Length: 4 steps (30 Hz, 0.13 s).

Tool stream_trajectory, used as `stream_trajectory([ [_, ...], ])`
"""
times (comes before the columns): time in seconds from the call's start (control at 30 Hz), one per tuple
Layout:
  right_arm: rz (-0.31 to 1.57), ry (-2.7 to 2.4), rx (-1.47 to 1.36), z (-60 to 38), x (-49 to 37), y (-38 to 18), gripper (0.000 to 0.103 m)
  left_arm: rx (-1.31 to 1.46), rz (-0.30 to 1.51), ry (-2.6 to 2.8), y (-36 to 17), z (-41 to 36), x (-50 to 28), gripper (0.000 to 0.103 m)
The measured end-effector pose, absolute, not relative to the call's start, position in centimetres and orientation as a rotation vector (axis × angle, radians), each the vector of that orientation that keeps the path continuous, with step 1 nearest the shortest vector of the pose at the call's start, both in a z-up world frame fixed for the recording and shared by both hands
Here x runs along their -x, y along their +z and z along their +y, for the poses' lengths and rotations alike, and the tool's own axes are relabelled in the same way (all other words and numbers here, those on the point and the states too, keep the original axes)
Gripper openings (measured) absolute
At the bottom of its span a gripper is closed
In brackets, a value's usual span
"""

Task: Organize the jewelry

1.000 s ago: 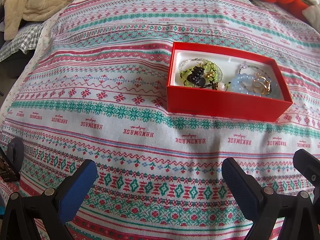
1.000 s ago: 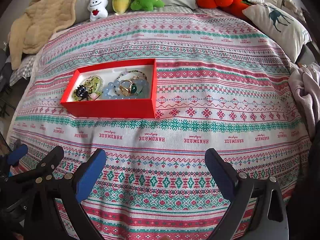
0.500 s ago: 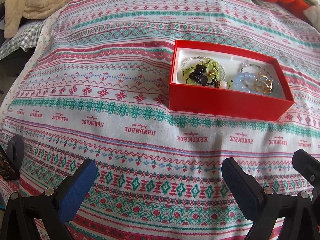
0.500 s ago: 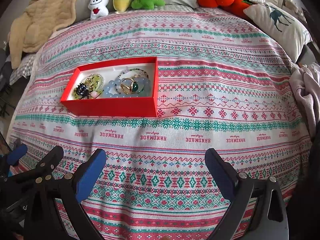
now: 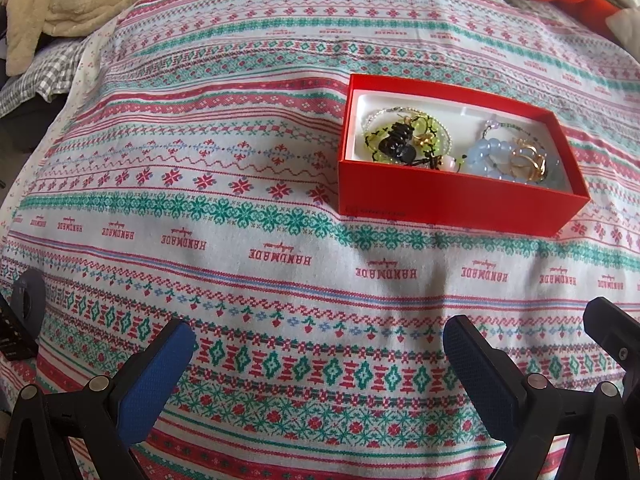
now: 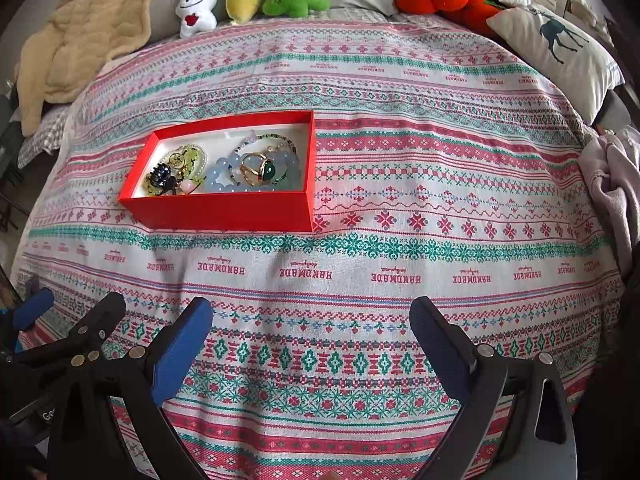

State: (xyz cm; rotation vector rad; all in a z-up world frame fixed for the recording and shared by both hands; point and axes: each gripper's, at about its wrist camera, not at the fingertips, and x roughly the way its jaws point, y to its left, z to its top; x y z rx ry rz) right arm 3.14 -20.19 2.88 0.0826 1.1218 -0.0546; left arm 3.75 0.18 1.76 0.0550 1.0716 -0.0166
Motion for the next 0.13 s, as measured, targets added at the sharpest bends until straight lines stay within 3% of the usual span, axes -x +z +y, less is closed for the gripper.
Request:
stream_trajectory([
  [0.13, 1.133, -0.065, -0.071, -20.11, -3.17, 1.91, 0.100, -0.031, 1.038, -0.041, 1.05, 0.69, -3.80, 0.102],
])
